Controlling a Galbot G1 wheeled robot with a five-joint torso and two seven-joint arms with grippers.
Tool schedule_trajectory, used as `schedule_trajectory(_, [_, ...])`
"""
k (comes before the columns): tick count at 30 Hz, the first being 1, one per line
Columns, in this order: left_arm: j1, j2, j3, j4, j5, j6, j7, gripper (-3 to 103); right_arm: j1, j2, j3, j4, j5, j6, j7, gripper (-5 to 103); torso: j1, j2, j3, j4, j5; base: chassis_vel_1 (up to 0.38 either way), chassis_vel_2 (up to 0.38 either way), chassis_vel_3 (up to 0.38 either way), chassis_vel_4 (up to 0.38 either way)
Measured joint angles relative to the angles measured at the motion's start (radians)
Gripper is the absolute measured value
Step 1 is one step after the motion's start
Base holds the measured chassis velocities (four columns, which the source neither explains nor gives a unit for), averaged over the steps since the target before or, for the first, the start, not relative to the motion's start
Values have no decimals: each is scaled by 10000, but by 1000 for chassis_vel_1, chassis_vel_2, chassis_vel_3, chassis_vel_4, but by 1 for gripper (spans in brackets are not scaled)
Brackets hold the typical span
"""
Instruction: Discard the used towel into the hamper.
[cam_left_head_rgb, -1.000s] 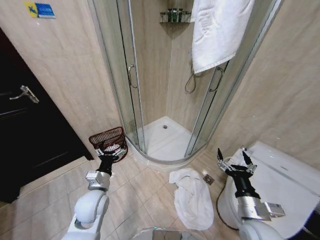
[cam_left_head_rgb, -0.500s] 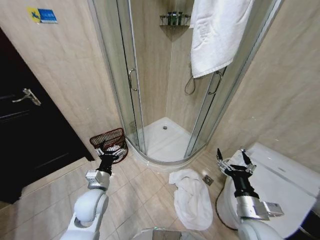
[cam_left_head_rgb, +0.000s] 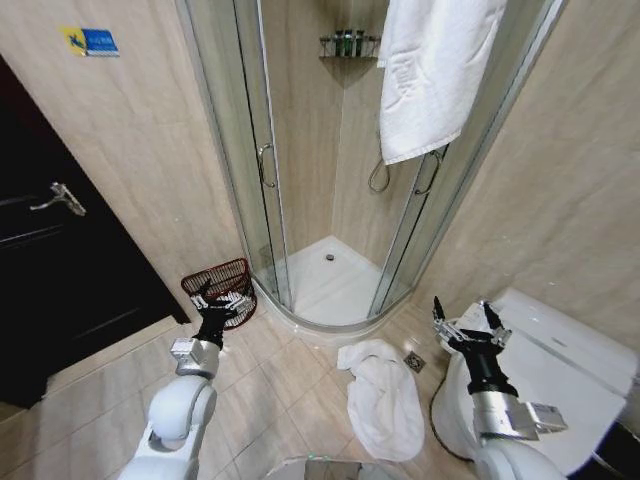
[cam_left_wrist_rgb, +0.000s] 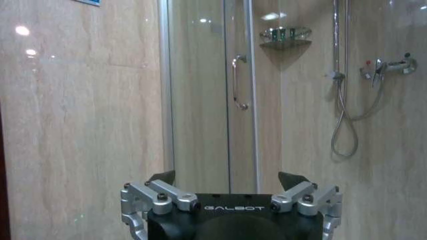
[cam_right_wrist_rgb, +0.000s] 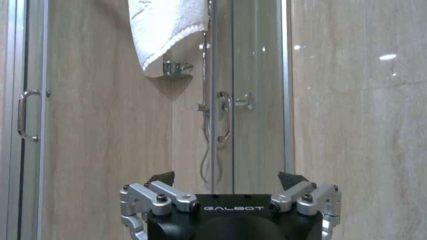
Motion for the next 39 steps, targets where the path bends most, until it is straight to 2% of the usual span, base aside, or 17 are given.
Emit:
schedule_trajectory(18, [111,-23,2,-48,-9,-10,24,100,39,-8,-14,0,-9,-17,5,100,450,974,528,0,0,0,0,0,0])
schedule_trajectory(21, [128,-24,9,-30,-32,-254,27,100,75,-33,-23,2,-11,-47,5,100,565,1235,674,0,0,0,0,0,0])
schedule_trajectory(27, [280,-66,36,-26,-31,-655,57,100,391,-127,38,-1,15,-300,84,100,621,1352,734,0,0,0,0,0,0])
schedule_trajectory(30, [384,-120,43,-67,-19,-888,110,100,897,-315,102,-32,132,-643,233,100,624,1355,735,-1,0,0,0,0,0])
schedule_trajectory(33, [517,-216,71,-122,18,-1111,119,100,1819,-970,63,-137,693,-1249,550,100,621,1344,729,-1,2,0,0,0,0])
schedule_trajectory(34, [517,-216,71,-122,18,-1111,119,100,1819,-970,63,-137,693,-1249,550,100,621,1344,729,-1,2,0,0,0,0])
schedule_trajectory(37, [710,-350,50,-136,154,-1173,49,100,2942,-2085,-59,-379,1396,-1771,806,100,610,1318,716,1,3,0,0,0,0])
schedule_trajectory(38, [710,-350,50,-136,154,-1173,49,100,2942,-2085,-59,-379,1396,-1771,806,100,610,1318,716,1,3,0,0,0,0])
schedule_trajectory(39, [716,-351,52,-86,178,-1187,-6,100,3249,-2428,-96,-467,1558,-1841,904,100,606,1310,711,3,4,0,0,0,0])
